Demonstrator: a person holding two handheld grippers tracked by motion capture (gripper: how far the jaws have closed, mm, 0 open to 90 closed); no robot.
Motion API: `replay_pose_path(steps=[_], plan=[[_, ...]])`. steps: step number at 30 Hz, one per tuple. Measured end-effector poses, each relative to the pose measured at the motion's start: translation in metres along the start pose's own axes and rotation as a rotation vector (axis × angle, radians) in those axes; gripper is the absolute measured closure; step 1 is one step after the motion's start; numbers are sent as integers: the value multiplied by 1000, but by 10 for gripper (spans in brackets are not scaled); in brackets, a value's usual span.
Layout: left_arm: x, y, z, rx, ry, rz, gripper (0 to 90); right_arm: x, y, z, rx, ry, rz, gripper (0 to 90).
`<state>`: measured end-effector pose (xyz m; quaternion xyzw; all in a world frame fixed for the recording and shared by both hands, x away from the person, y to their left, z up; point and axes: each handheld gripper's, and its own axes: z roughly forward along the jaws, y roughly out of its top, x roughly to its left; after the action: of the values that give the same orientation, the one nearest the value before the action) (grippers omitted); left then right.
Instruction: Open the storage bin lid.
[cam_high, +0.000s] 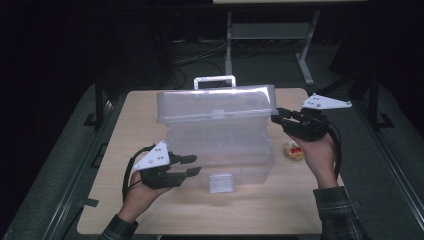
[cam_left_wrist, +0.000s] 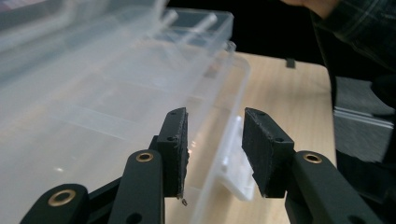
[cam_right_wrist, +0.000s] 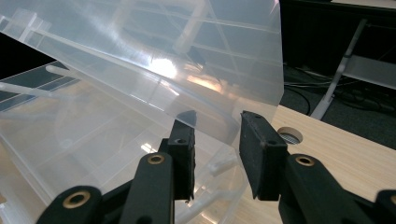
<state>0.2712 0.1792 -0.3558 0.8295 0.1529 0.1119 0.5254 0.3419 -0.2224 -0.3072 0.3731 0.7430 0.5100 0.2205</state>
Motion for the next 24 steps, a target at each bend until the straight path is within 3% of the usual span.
replay_pose_path(steps=[11, 24], plan=[[-3, -2, 35, 118, -72, -17, 608, -1, 1, 0, 2, 5, 6, 657], [-3, -5, 61, 199, -73, -27, 638, -2, 1, 0, 3, 13, 12, 658]])
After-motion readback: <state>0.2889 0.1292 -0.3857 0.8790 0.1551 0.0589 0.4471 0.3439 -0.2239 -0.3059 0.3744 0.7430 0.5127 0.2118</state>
